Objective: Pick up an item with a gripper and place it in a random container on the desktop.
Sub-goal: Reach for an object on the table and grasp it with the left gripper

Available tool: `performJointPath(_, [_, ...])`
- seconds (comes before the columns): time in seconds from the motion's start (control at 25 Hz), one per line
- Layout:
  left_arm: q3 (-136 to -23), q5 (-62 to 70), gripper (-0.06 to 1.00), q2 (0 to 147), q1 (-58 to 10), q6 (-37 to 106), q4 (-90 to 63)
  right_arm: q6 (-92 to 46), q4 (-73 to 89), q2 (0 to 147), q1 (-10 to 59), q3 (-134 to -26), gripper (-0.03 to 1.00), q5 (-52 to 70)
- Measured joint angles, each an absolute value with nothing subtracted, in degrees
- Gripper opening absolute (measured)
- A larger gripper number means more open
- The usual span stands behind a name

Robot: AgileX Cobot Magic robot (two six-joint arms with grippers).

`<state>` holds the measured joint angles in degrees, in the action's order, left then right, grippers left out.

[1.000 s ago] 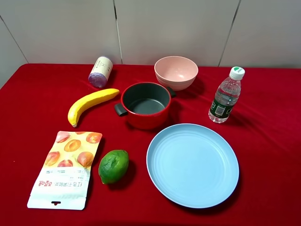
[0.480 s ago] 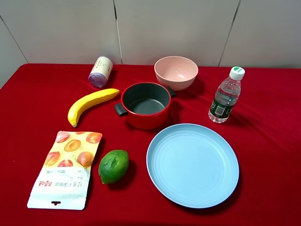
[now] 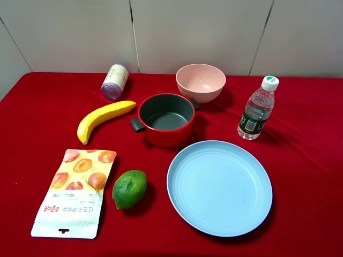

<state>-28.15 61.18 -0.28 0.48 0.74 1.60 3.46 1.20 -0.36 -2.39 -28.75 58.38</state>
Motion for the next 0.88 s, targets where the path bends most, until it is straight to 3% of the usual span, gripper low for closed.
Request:
performJointPath(0.44, [-29.04, 59.96, 0.97, 0.27, 0.48, 0.74, 1.37, 3.46, 1.20, -0.36, -2.39, -28.75, 0.69, 58.38])
performJointPath(0.88, [-37.74, 59.91, 0.96, 17.25, 0.48, 4.97, 0.92, 3.46, 1.20, -0.36, -2.39, -28.75, 0.69, 58.38])
